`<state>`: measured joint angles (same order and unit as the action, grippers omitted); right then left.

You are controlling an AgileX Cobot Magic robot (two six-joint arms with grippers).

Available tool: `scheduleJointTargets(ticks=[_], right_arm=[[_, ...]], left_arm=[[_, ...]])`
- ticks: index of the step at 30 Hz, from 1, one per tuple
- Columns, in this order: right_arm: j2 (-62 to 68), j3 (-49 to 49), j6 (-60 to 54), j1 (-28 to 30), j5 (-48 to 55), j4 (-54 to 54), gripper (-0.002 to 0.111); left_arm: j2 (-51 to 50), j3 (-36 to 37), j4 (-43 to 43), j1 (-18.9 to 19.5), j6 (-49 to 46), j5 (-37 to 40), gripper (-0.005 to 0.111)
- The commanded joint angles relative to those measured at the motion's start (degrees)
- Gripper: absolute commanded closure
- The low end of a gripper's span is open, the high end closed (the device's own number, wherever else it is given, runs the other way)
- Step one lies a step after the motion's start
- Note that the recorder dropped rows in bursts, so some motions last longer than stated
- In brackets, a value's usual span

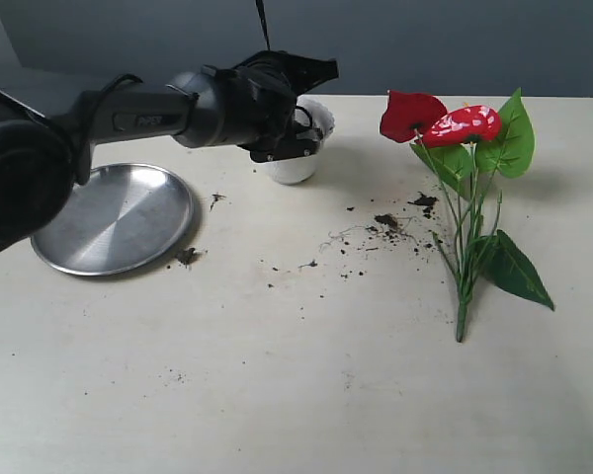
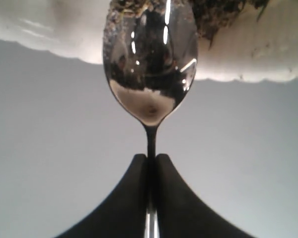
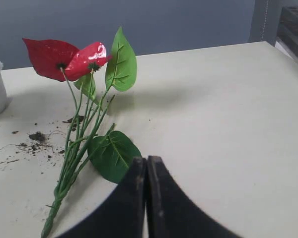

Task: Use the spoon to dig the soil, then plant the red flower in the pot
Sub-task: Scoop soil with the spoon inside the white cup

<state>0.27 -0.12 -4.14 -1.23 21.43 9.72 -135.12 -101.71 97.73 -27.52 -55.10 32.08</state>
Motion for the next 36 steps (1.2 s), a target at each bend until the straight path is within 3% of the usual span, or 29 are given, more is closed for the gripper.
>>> scheduleJointTargets(ticks=[1, 13, 23, 30, 36], right_arm=[[-0.3, 0.1, -0.1, -0.2, -0.6, 0.2, 0.108], [-0.3, 0.1, -0.2, -0.2, -0.6, 0.2, 0.108], [-0.3, 0.1, -0.2, -0.2, -0.5, 0.2, 0.108], [-0.3, 0.1, -0.2, -0.2, -0.5, 0.2, 0.108], [-0.3, 0.1, -0.2, -0.2, -0.7, 0.2, 0.108]], left_arm=[[-0.4, 0.0, 0.0, 0.0, 1.2, 0.2, 0.106], [2.7, 0.0, -12.3, -0.6, -7.1, 0.8, 0.106], [5.4, 0.0, -9.4, -1.7, -7.1, 2.3, 0.106], [3.2, 0.1, -3.2, 0.0, -6.3, -0.2, 0.106], [0.5, 0.1, -2.8, 0.2, -4.8, -0.1, 0.106]])
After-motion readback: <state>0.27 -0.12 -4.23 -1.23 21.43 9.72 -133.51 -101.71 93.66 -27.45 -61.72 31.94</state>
